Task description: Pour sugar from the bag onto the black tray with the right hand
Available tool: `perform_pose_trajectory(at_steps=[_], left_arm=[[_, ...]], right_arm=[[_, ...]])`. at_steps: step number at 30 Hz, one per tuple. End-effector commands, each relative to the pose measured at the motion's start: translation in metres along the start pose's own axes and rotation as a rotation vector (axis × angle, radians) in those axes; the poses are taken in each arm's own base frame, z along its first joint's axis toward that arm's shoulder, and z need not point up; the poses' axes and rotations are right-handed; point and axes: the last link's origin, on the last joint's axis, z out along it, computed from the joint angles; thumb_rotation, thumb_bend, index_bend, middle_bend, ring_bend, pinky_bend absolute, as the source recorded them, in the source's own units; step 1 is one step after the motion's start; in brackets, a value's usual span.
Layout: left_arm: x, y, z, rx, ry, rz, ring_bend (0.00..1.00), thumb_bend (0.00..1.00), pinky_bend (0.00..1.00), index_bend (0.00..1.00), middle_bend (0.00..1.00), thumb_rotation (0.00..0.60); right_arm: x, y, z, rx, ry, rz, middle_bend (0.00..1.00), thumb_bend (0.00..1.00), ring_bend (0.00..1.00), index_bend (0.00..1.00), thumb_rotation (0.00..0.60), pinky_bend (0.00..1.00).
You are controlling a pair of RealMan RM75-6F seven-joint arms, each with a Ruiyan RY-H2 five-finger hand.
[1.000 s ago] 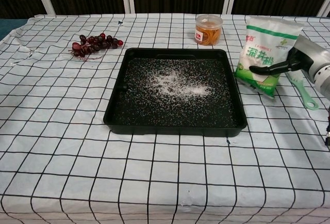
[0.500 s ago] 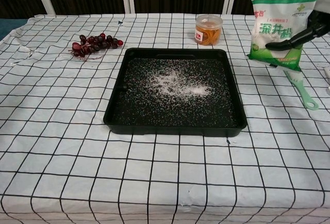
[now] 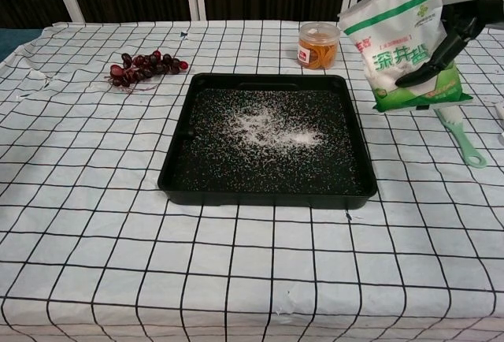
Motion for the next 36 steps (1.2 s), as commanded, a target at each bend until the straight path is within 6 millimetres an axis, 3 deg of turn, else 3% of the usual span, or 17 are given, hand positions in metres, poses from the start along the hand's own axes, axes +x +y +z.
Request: perform_pose_trajectory(at_steps=[1, 9, 24, 36], left_arm=[[0.000, 0.000, 0.000, 0.000, 0.000, -0.001, 0.00, 0.62, 0.00, 0.22, 0.04, 0.600], [0.000, 0.000, -0.001, 0.002, 0.000, -0.004, 0.00, 0.62, 0.00, 0.22, 0.04, 0.600], [0.000, -0.001, -0.001, 0.002, -0.002, -0.004, 0.00, 0.62, 0.00, 0.22, 0.04, 0.600], [0.000, 0.000, -0.001, 0.000, -0.004, -0.004, 0.00, 0.62, 0.00, 0.22, 0.04, 0.600]], right_arm=[[0.004, -0.011, 0.005, -0.007, -0.083, -0.067, 0.41, 0.35, 0.53, 0.52, 0.600, 0.55], [0.002, -0.023, 0.021, -0.025, -0.198, -0.320, 0.42, 0.36, 0.54, 0.52, 0.600, 0.55], [0.001, -0.060, 0.041, -0.158, -0.297, -0.502, 0.43, 0.38, 0.55, 0.53, 0.600, 0.55], [0.002, -0.073, 0.047, -0.271, -0.326, -0.617, 0.44, 0.39, 0.56, 0.54, 0.600, 0.55]])
